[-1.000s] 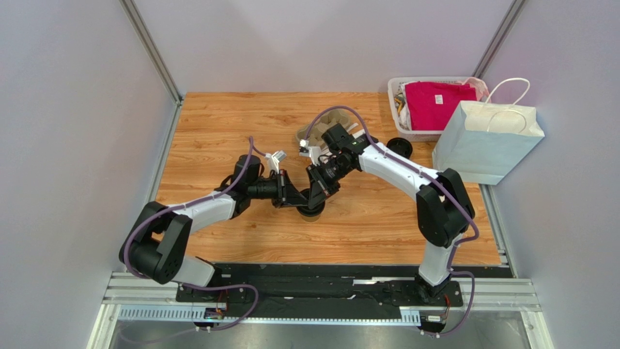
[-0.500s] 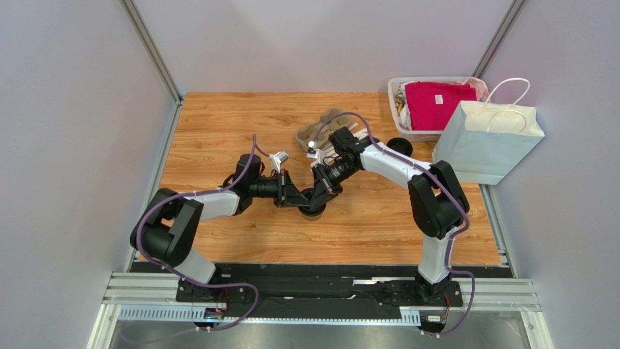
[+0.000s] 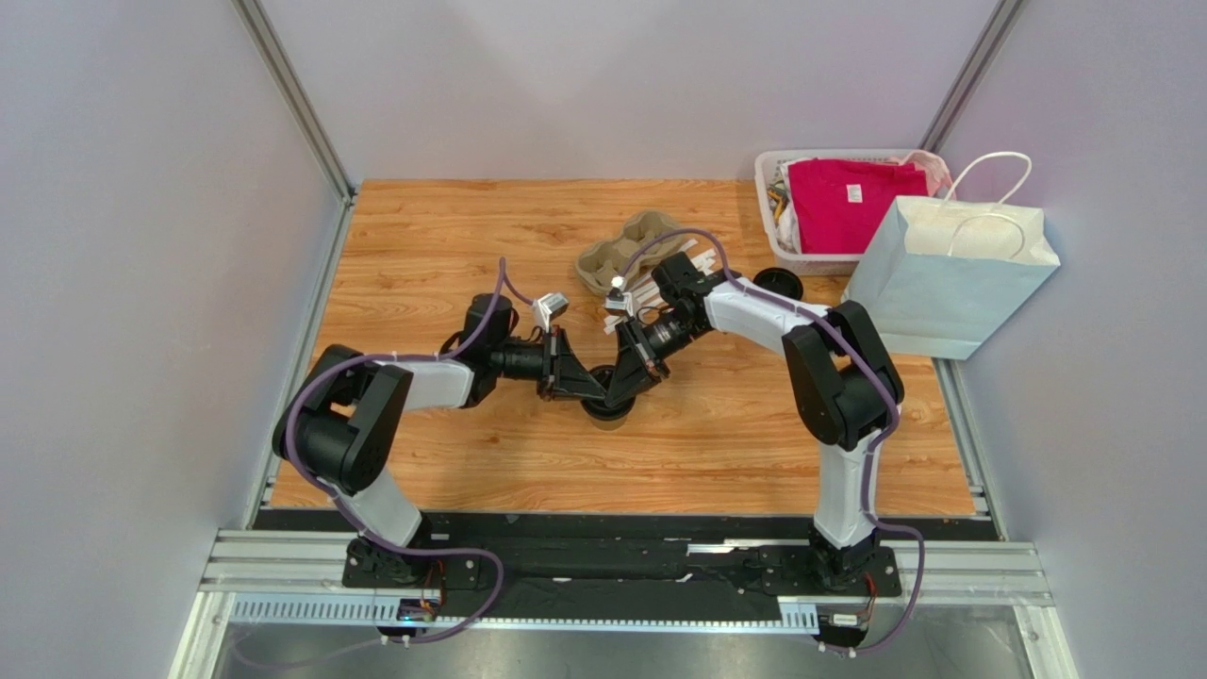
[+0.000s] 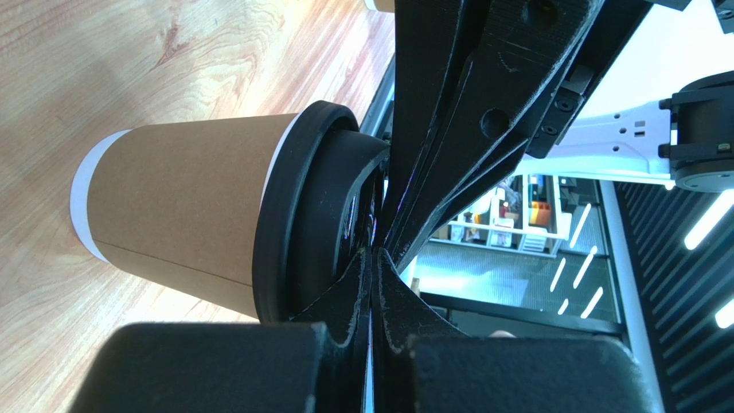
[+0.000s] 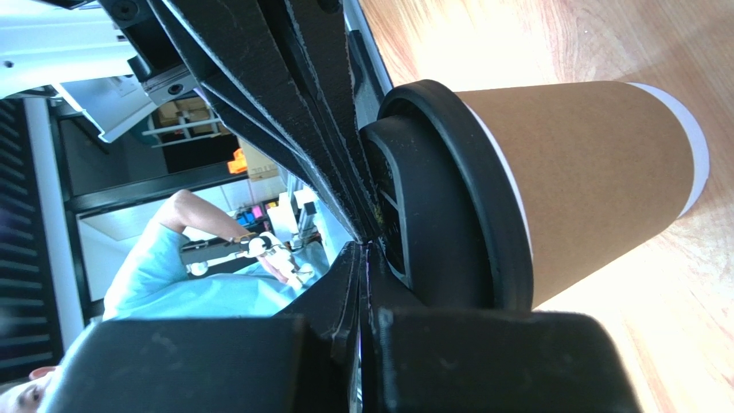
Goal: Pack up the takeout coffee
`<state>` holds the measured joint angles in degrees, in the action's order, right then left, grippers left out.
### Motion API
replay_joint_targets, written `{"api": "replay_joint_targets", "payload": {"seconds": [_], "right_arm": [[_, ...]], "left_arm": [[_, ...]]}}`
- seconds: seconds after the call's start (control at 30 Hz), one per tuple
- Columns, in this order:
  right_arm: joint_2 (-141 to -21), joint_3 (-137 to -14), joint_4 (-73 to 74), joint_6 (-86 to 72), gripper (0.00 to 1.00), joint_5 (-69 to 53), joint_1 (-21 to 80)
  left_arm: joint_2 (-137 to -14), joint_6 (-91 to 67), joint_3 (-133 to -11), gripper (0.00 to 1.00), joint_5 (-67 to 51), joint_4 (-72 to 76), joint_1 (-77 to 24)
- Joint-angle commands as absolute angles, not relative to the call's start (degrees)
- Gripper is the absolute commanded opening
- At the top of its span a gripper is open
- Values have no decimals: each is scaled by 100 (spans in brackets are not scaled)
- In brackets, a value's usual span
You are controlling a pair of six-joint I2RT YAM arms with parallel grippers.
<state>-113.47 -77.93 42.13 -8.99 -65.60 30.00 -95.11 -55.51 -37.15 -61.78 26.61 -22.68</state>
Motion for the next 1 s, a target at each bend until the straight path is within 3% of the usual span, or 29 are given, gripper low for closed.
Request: {"api": "replay_joint_targets", "payload": {"seconds": [0.0,0.23,0.97], "right_arm": [[-11962,-7471,3823,-738,0,-5142,2865],[-11918,-7488,3823,-879,0,-5150,2848],[-10538,-8095,4184,-843,0,-6143,3015]], "left_arm": [[-9958,-5063,-3630,0,-5186,1917,-2285],[-9896,-4843,-3823,0,-4808,1073,-2276],[-8447,-5195,-3955,0,-5994,2250,-2452]]}}
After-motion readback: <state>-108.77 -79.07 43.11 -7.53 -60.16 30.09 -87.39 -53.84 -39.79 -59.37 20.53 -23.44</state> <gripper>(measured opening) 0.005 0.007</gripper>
